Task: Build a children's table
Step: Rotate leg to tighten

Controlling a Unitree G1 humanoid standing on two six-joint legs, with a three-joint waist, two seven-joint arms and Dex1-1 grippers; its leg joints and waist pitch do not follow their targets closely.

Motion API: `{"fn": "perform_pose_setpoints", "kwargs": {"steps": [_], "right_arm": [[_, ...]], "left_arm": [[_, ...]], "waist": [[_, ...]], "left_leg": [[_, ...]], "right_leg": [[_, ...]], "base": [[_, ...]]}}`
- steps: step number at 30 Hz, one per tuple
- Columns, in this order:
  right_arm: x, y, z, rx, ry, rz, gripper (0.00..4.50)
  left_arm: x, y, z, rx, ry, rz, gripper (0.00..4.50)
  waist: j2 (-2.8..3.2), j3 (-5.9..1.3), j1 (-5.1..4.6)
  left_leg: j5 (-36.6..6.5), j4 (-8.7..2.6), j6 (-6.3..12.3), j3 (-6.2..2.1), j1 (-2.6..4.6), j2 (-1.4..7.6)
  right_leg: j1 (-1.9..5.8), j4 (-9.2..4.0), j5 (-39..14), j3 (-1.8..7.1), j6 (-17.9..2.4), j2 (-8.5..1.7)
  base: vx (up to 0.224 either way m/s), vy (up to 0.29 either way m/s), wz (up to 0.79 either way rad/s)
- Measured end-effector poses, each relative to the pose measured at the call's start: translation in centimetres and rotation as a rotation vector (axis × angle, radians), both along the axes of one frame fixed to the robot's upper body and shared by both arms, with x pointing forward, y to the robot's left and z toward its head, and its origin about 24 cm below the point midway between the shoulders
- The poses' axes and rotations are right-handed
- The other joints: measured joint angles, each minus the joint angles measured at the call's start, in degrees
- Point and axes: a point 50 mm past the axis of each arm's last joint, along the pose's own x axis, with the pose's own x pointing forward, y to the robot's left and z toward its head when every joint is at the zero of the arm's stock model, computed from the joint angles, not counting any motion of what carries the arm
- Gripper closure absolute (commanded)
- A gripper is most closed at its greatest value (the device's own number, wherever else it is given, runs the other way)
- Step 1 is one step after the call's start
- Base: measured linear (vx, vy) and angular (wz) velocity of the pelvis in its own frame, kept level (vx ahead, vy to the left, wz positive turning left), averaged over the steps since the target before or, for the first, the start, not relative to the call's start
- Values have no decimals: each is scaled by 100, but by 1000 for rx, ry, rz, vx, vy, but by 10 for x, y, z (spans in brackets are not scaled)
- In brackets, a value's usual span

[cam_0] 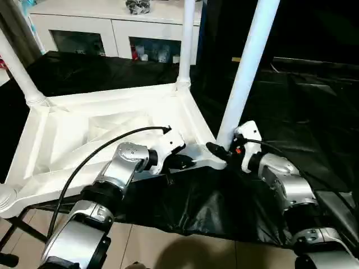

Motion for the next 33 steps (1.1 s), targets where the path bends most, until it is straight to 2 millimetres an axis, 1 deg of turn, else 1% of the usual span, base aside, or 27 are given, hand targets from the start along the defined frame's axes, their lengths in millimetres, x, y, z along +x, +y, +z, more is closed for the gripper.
{"fn": "perform_pose_setpoints", "kwargs": {"steps": [1,2,4,5,7,9,10,11,13,15,16,17,19,21,24,25,27,29,30,31,32,33], "right_arm": [[2,0,0,0,0,-20,161],[2,0,0,-2,-3,-29,139],[2,1,1,2,-5,-27,134],[2,2,1,3,-7,-25,115],[3,3,2,3,-8,-24,94],[3,5,2,8,-9,-20,89],[3,5,2,8,-13,-19,68],[3,5,2,6,-20,-18,68],[1,5,2,5,-33,-16,46],[-3,1,0,-2,-46,-19,46],[-6,-2,-1,-11,-54,-15,46],[-12,-10,-2,-29,-69,1,46],[-18,-18,-4,-38,-66,13,46],[-27,-28,-4,-36,-70,28,46],[-46,-50,-7,-33,-53,59,46],[-53,-53,-10,-27,-40,77,46],[-69,-59,-14,8,0,122,46],[-81,-68,-14,23,27,158,46],[-84,-72,-12,27,31,165,46],[-86,-76,-10,28,29,166,44],[-88,-78,-6,28,19,172,44],[-89,-79,-4,29,16,174,43]], "left_arm": [[0,-2,0,-3,-6,9,450],[0,-4,0,-6,-9,13,450],[0,-4,1,-6,-12,14,450],[1,-4,1,-7,-14,15,450],[1,-4,1,-7,-17,18,450],[1,-4,2,-8,-20,24,450],[1,-4,2,-9,-20,25,450],[1,-4,2,-9,-20,26,450],[1,-5,2,-11,-20,24,450],[1,-7,2,-13,-21,17,450],[1,-9,2,-13,-22,13,450],[0,-11,3,-19,-26,7,450],[0,-12,3,-19,-29,3,450],[0,-14,4,-20,-31,-5,450],[-1,-17,5,-25,-38,-12,450],[-1,-17,5,-26,-42,-9,450],[0,-19,8,-33,-58,-8,450],[-1,-19,8,-39,-70,-13,450],[-2,-19,8,-41,-75,-12,450],[-2,-19,8,-42,-78,-9,423],[-2,-19,8,-43,-79,-10,423],[-2,-19,8,-52,-76,-6,406]], "waist": [[2,-1,-15],[2,-2,-18],[5,-3,-17],[6,-4,-18],[6,-4,-16],[8,-5,-12],[8,-5,-10],[9,-5,-6],[8,-5,9],[9,-6,51],[9,-5,73],[6,-3,114],[2,-1,118],[3,-1,146],[1,0,173],[1,1,180],[6,3,188],[11,5,203],[9,6,206],[8,7,210],[6,8,210],[5,9,210]], "left_leg": [[0,-7,0,0,-1,-1],[0,-10,0,4,-2,-2],[0,-10,0,6,-1,-2],[-1,-12,1,7,-2,-3],[-2,-19,0,9,-2,-4],[-1,-32,0,9,3,-4],[-1,-37,0,9,5,-3],[-1,-41,-1,9,6,-3],[-1,-44,-1,9,6,-3],[-1,-45,-1,12,4,-3],[-1,-46,-1,13,3,-3],[-1,-49,-1,13,-1,-4],[-1,-50,-1,14,-7,-4],[-1,-52,-1,14,-14,-3],[-1,-56,0,15,-27,-3],[-1,-57,1,15,-31,-3],[-1,-56,3,13,-63,-2],[14,-55,33,13,-73,-2],[14,-55,34,13,-73,-2],[15,-54,35,12,-73,-1],[15,-53,35,12,-72,-1],[15,-53,35,12,-73,0]], "right_leg": [[1,-12,0,0,0,0],[3,-16,1,2,-1,0],[6,-16,4,4,-5,0],[5,-16,6,6,-9,0],[4,-16,17,6,-25,0],[3,-14,25,4,-35,1],[2,-14,25,3,-35,1],[1,-14,22,2,-29,2],[1,-14,21,2,-28,2],[1,-14,20,4,-27,2],[0,-15,20,4,-27,2],[0,-18,22,5,-29,2],[-4,-18,32,5,-46,2],[-6,-18,33,4,-47,2],[-9,-22,31,7,-42,2],[-12,-23,31,7,-42,2],[-38,-24,34,3,-41,2],[-45,-25,34,2,-40,2],[-45,-25,34,1,-40,2],[-45,-25,34,0,-40,2],[-45,-25,33,0,-39,2],[-45,-25,33,-1,-39,2]], "base": [[0,0,0],[0,0,0],[0,0,0],[0,0,0],[0,0,0],[0,0,0],[0,0,0],[0,0,0],[0,0,0],[0,0,0],[0,0,0],[0,0,0],[0,0,0],[0,0,0],[0,0,0],[0,0,0],[0,0,0],[0,0,0],[0,0,0],[0,0,0],[0,0,0],[0,0,0]]}}
